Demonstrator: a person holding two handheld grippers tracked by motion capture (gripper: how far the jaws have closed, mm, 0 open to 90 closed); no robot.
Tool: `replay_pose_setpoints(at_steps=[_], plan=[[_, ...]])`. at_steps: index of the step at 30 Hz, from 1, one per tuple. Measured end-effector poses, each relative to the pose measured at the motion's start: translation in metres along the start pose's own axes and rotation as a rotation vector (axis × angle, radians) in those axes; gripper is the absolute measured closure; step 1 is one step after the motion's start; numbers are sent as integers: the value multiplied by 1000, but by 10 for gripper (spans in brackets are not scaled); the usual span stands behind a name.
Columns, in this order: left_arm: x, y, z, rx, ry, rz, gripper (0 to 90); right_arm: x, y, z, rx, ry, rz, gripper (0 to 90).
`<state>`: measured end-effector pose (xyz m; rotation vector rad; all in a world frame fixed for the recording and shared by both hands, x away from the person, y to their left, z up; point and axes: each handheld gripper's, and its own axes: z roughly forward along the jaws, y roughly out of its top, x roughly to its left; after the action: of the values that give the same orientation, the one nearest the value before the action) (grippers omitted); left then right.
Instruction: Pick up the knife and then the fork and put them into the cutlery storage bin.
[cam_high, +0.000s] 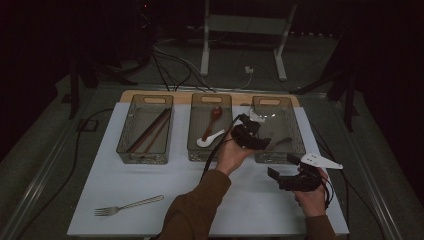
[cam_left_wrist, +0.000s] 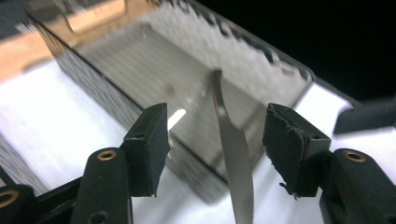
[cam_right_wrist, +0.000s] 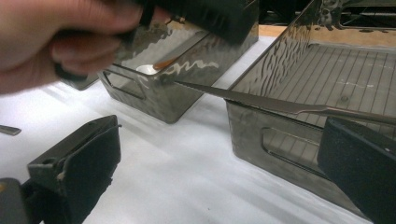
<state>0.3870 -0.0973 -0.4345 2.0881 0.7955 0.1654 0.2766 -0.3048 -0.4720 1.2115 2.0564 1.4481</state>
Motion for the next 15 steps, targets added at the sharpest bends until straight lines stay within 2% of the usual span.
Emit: replay_pose_setpoints(at_steps=[2, 7, 11, 15], plan=[[-1, -9, -1, 5, -22, 2, 464, 0, 0, -1, -2, -2, -3, 0], [-4, -22, -12, 10, -57, 46, 590, -1, 0, -2, -5, -6, 4, 0], [-10, -28, -19, 62, -37, 94, 684, -1, 0, -3, -9, -9, 4, 0], [-10, -31, -19, 73, -21, 119, 808, -1, 0, -3, -11, -9, 3, 0]])
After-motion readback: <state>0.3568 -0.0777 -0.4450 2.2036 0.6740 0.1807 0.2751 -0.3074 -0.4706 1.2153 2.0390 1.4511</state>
